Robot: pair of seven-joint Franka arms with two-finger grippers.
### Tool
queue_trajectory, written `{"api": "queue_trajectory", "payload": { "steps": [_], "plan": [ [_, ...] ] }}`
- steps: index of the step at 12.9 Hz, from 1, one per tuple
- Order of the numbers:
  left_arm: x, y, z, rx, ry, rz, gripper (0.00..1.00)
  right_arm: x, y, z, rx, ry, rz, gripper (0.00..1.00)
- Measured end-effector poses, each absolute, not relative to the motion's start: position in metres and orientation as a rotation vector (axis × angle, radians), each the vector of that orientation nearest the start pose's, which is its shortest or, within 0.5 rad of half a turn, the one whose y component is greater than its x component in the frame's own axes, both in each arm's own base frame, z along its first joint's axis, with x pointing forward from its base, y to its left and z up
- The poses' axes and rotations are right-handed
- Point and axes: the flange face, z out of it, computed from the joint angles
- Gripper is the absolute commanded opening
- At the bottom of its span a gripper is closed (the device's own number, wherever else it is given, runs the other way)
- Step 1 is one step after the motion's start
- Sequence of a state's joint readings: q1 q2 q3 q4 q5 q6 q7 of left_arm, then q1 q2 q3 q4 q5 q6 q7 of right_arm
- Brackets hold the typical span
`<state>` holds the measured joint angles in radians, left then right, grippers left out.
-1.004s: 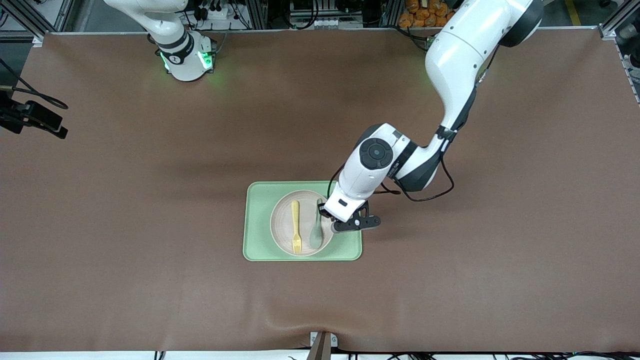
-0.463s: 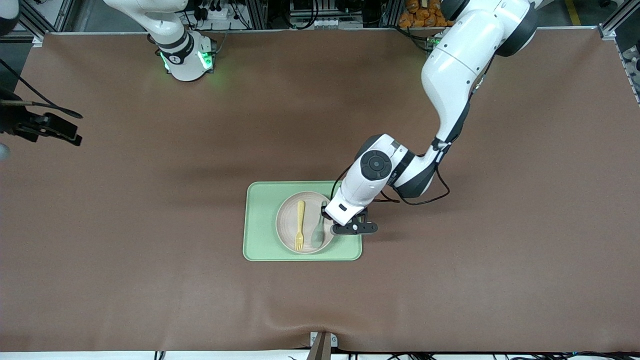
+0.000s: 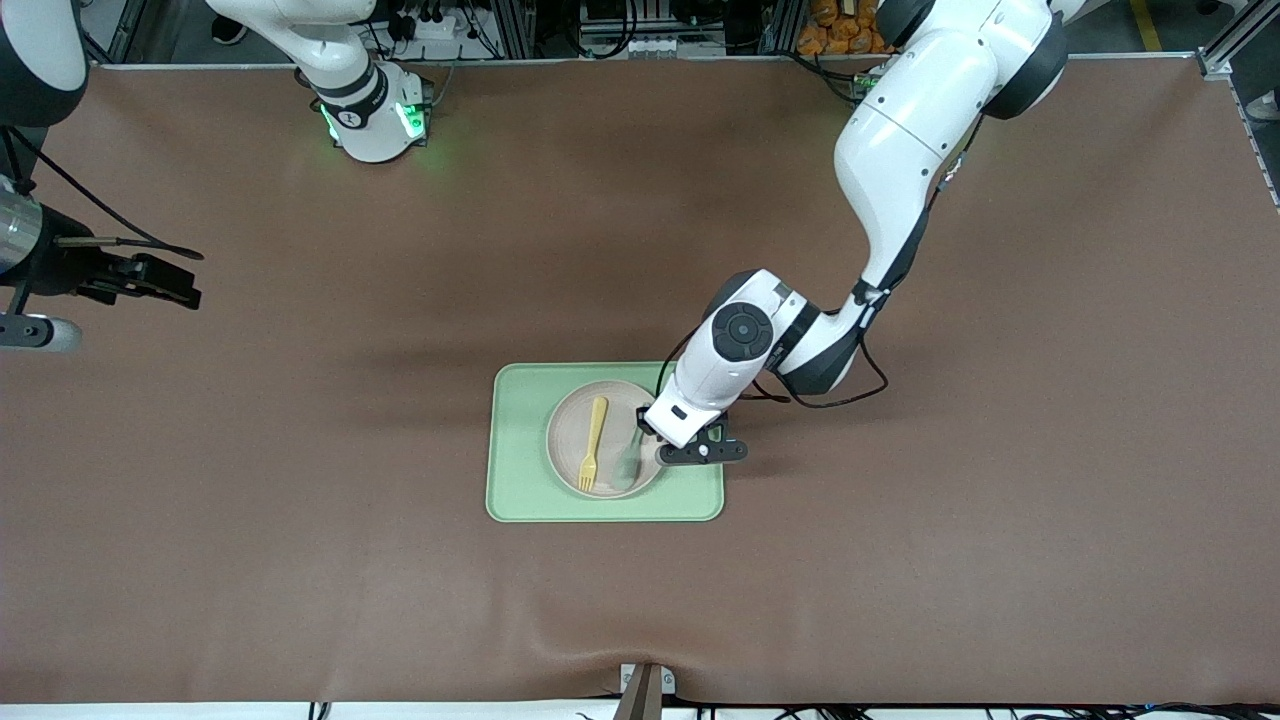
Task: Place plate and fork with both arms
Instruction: 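Release the plate and raise the left gripper while the right gripper approaches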
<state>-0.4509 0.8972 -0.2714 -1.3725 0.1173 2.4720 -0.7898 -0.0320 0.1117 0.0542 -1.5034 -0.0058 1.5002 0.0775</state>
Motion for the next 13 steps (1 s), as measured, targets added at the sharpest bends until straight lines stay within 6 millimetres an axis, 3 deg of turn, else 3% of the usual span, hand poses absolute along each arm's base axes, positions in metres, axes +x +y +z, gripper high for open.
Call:
{"api": "queue_trajectory", "payload": {
  "steps": [2,5,7,10,13],
  "plan": [
    [0.604,-0.460,0.225,-3.382,-0.198,-0.176,1.00,0.581,0.031,0.582,-3.143,0.031,0.195,1.00],
    [0.623,-0.436,0.284,-3.359,-0.244,-0.213,1.00,0.583,0.046,0.575,-3.144,-0.009,0.213,1.00],
    [0.640,-0.398,0.333,-3.314,-0.314,-0.209,1.00,0.584,0.061,0.571,-3.148,0.008,0.219,1.00],
    [0.660,-0.327,0.390,-3.218,-0.424,-0.190,1.00,0.594,0.090,0.552,-3.148,0.191,0.206,1.00],
    [0.662,-0.272,0.442,-3.129,-0.440,-0.169,1.00,0.604,0.155,0.515,-3.148,0.319,0.189,1.00]
  ]
}}
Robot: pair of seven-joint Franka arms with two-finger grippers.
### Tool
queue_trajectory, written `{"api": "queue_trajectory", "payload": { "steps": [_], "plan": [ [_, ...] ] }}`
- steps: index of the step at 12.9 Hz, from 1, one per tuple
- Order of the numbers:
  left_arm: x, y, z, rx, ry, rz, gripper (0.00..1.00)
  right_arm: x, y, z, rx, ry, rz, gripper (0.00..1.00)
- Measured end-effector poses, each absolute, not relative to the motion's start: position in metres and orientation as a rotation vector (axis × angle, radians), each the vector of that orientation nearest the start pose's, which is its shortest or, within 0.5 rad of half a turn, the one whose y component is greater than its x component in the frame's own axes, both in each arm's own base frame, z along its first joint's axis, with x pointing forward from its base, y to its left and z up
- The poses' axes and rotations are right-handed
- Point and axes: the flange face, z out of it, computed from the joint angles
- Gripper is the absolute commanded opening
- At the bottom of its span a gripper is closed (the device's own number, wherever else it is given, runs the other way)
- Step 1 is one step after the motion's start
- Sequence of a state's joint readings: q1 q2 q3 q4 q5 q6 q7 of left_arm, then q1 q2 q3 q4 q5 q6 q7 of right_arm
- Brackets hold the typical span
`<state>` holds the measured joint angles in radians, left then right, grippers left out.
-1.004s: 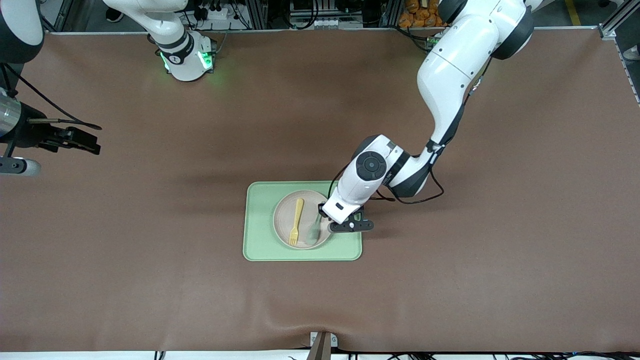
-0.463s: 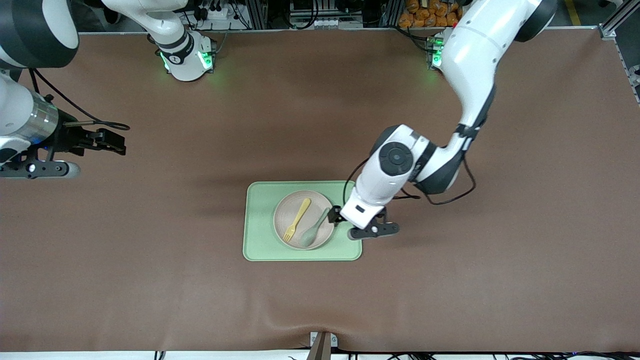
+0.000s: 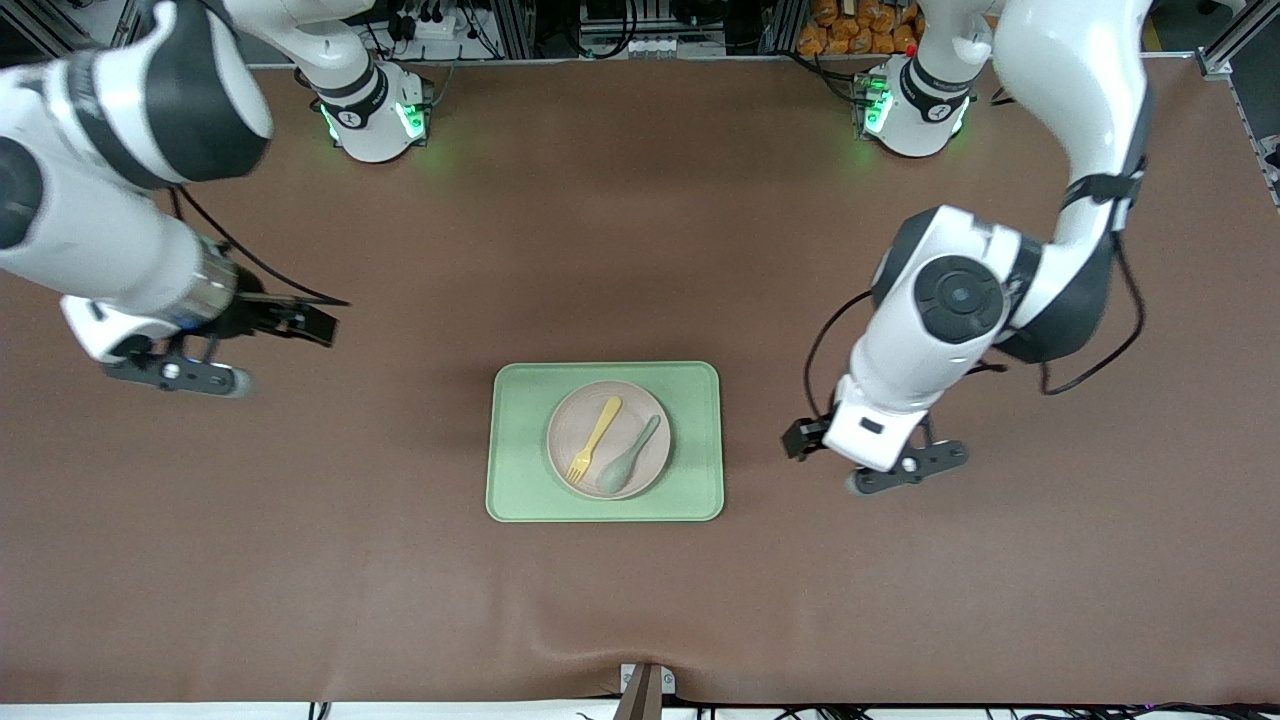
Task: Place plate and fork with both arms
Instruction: 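Release the plate and raise the left gripper while the right gripper approaches, then lower the right gripper over the yellow fork on the plate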
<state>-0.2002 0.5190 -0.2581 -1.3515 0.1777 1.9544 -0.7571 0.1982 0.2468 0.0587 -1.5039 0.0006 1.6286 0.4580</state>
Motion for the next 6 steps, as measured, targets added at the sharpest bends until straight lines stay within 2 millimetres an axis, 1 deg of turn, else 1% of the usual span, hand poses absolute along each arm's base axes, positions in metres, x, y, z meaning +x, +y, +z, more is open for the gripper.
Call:
{"api": "queue_trajectory", "payload": {
  "steps": [2,4,6],
  "plan": [
    [0.659,-0.235,0.473,-3.097,-0.397,-0.138,1.00,0.608,0.191,0.490,-3.147,0.391,0.186,1.00],
    [0.647,-0.199,0.501,-3.057,-0.296,-0.045,1.00,0.609,0.222,0.464,-3.145,0.431,0.192,1.00],
    [0.630,-0.181,0.529,-3.029,-0.214,0.023,1.00,0.612,0.245,0.446,-3.119,0.450,0.170,1.00]
  ]
}}
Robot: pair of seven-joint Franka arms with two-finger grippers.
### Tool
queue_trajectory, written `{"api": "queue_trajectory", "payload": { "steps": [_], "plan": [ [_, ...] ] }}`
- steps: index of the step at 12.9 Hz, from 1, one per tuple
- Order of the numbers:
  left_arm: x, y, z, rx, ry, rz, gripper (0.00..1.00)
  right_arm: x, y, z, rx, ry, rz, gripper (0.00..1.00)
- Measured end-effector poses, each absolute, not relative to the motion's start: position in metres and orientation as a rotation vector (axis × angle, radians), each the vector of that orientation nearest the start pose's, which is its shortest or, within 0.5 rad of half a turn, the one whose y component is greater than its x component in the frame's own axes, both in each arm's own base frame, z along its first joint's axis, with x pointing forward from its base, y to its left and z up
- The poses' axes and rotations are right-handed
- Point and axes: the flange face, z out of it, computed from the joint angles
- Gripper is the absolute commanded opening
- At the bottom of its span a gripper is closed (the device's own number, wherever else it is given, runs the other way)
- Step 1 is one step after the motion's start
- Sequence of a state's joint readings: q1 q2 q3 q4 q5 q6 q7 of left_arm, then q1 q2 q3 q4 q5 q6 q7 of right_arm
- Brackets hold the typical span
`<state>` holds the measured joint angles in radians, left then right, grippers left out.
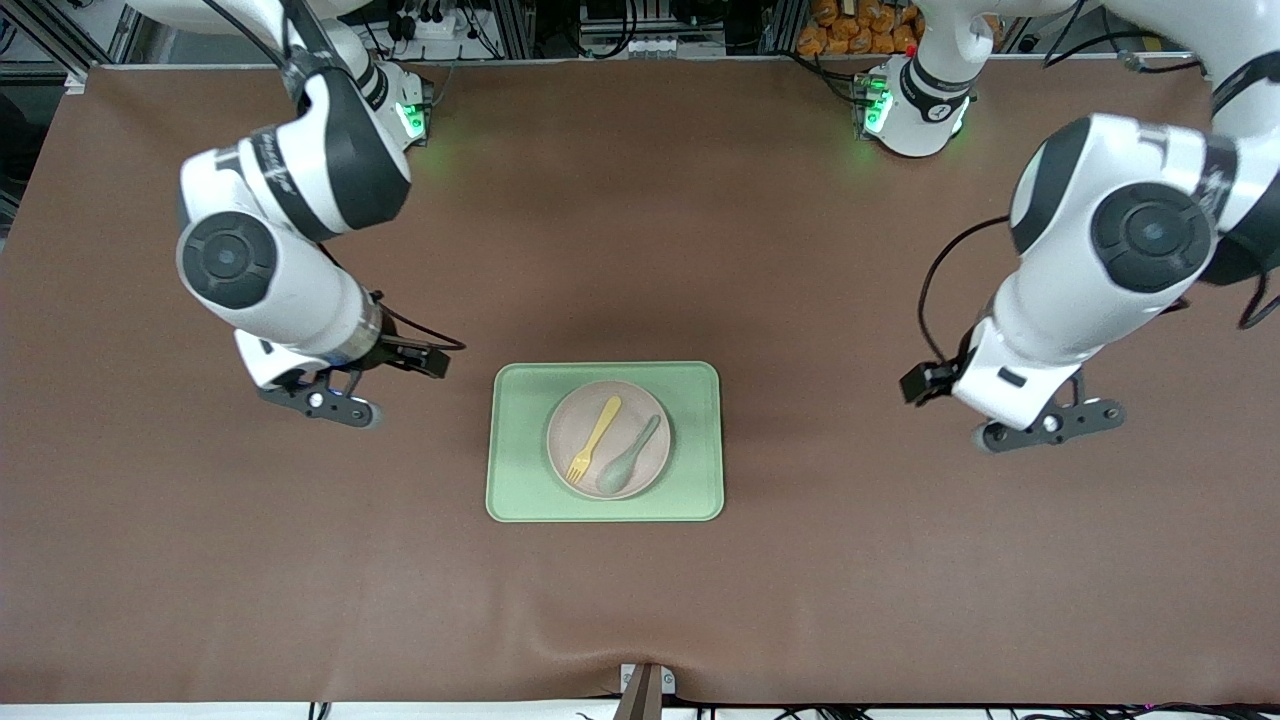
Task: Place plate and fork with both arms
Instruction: 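Lower the right gripper over the yellow fork on the plate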
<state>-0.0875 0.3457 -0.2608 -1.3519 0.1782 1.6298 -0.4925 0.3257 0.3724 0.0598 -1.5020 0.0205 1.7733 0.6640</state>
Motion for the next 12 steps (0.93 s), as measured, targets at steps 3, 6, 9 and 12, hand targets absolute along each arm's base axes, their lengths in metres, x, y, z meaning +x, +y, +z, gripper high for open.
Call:
{"api": "queue_trajectory", "payload": {
  "steps": [3,6,9,12],
  "plan": [
    [0.602,-0.171,0.571,-3.020,-0.100,0.078,1.00,0.617,0.276,0.428,-3.069,0.460,0.107,1.00],
    [0.580,-0.154,0.598,-3.030,0.051,0.125,1.00,0.614,0.311,0.403,-3.044,0.509,0.090,1.00],
    [0.561,-0.126,0.617,-3.051,0.133,0.159,1.00,0.615,0.340,0.368,-3.018,0.553,0.056,1.00],
    [0.541,-0.107,0.639,-3.083,0.156,0.180,1.00,0.612,0.373,0.324,-2.987,0.579,0.016,0.95]
  ]
}}
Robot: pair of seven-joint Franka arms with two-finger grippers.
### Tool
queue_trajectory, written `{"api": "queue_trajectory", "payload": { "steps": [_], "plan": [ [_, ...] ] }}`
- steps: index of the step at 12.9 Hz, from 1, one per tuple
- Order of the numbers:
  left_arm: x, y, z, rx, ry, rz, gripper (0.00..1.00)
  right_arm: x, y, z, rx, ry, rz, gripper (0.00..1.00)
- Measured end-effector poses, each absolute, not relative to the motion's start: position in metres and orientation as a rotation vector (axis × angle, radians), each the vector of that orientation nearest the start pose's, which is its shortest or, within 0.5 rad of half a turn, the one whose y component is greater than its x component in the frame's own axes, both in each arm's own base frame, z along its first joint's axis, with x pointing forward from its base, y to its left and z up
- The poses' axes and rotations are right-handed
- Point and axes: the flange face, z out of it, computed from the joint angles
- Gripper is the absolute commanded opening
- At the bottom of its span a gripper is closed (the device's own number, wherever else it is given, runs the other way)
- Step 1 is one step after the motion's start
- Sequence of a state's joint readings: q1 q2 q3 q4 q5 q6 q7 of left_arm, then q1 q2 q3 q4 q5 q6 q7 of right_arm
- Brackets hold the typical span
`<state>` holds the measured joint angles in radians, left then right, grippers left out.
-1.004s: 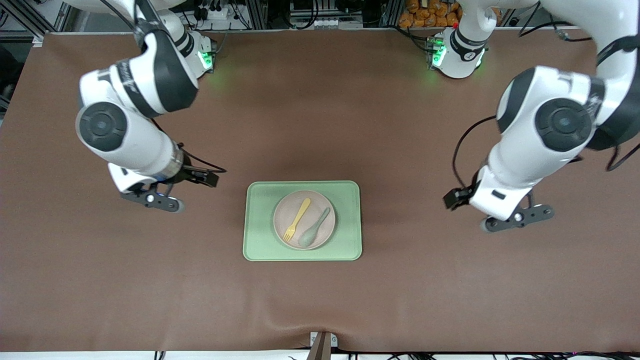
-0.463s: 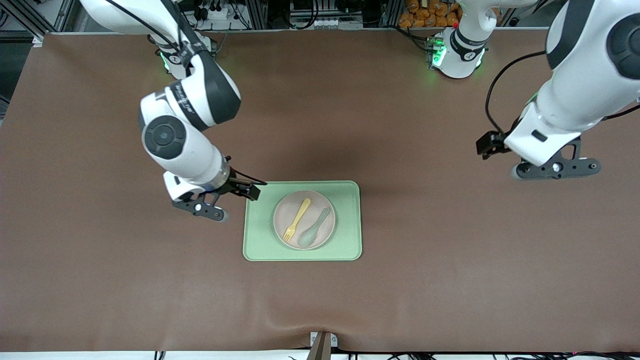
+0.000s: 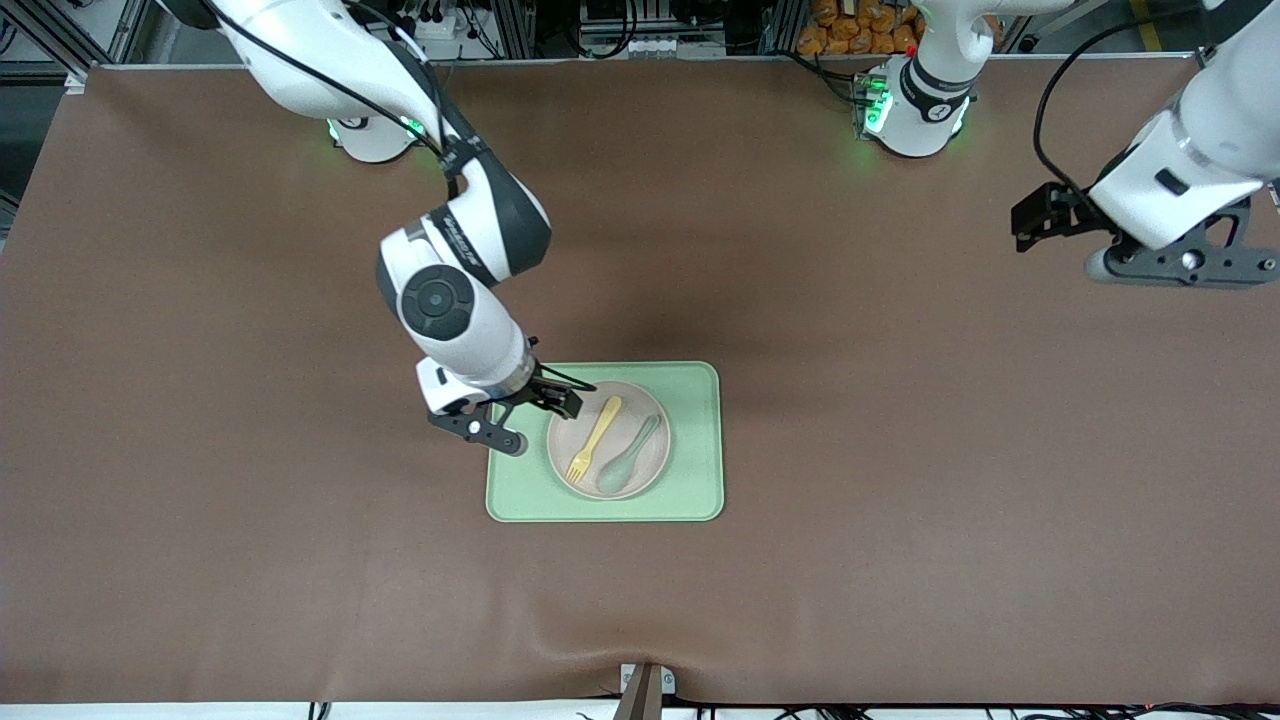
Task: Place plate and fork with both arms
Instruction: 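Lower the right gripper over the yellow fork on the plate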
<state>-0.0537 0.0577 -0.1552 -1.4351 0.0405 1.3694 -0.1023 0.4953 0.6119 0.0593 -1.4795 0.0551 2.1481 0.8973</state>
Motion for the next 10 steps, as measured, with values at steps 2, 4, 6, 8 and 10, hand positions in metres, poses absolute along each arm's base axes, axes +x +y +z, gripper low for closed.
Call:
{"api": "queue_trajectory", "payload": {
  "steps": [2,4,6,8,10],
  "plan": [
    [0.529,-0.092,0.651,-3.099,0.120,0.198,1.00,0.612,0.386,0.303,-2.964,0.631,0.001,0.88],
    [0.520,-0.078,0.662,-3.105,0.088,0.190,1.00,0.614,0.394,0.288,-2.954,0.665,0.002,0.83],
    [0.516,-0.069,0.667,-3.107,0.096,0.186,1.00,0.616,0.402,0.276,-2.948,0.697,0.009,0.79],
    [0.513,-0.065,0.670,-3.107,0.134,0.193,1.00,0.618,0.412,0.262,-2.946,0.712,0.015,0.79],
    [0.512,-0.064,0.671,-3.107,0.139,0.194,1.00,0.620,0.421,0.250,-2.944,0.728,0.014,0.75]
  ]
}}
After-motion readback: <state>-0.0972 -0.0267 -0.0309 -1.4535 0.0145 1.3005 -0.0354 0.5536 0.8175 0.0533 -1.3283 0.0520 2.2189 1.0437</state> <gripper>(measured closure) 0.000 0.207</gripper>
